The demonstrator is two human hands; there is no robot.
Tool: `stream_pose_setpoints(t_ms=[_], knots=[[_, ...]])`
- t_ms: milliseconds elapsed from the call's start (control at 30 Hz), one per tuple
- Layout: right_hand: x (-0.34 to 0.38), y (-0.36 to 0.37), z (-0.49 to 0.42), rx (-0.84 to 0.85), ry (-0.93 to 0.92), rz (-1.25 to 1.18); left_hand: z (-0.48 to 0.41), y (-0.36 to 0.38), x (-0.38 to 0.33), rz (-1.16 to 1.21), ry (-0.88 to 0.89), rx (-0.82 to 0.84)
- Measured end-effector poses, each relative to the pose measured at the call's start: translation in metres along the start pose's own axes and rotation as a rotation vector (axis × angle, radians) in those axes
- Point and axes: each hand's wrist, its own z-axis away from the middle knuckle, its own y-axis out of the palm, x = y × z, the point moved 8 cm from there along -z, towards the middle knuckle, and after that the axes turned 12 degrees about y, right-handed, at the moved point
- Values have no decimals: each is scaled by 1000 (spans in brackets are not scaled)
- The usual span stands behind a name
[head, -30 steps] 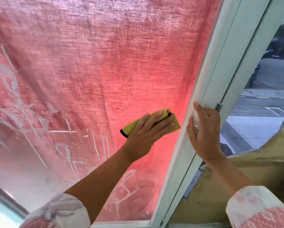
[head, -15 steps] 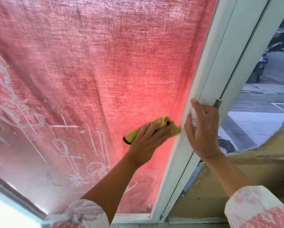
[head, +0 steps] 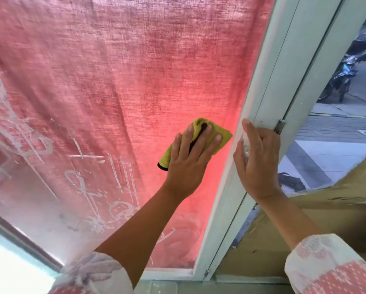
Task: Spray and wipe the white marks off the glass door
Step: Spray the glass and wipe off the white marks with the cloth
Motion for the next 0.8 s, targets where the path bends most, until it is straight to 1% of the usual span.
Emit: stream_pose_setpoints(t_ms=[67,167,233,300,333,367,400,500,533,600,667,700,800], knots=[[0,0,0,-7,-11,-1,27,15,-14,-38,157,66],[0,0,1,-14,-25,-14,78,33,-29,-65,377,230],[-1,1,2,-21,-31,-17,100,37,-30,-54,479,319],[-1,1,3,-30,-37,-17,103,35,-25,-52,538,354],[-1,1,3,-33,-39,-20,98,32,-21,-58,536,348],[-1,1,4,-33,-42,-25,89,28,-15,-62,497,328],[0,0,4,-36,-43,-30,76,21,-7,-60,417,291],[1,0,2,-43,-38,-34,41,1,19,-51,81,141],[2,0,2,-42,-36,-37,35,-3,21,-43,1,101],[1,1,2,-33,-41,-41,33,-2,17,-30,-73,56],[0,1,3,-26,-53,-39,46,10,4,-49,-27,68],[0,2,4,-23,-59,-37,58,18,-5,-74,44,102],[-2,6,7,0,-64,-20,108,42,-33,-116,382,305]])
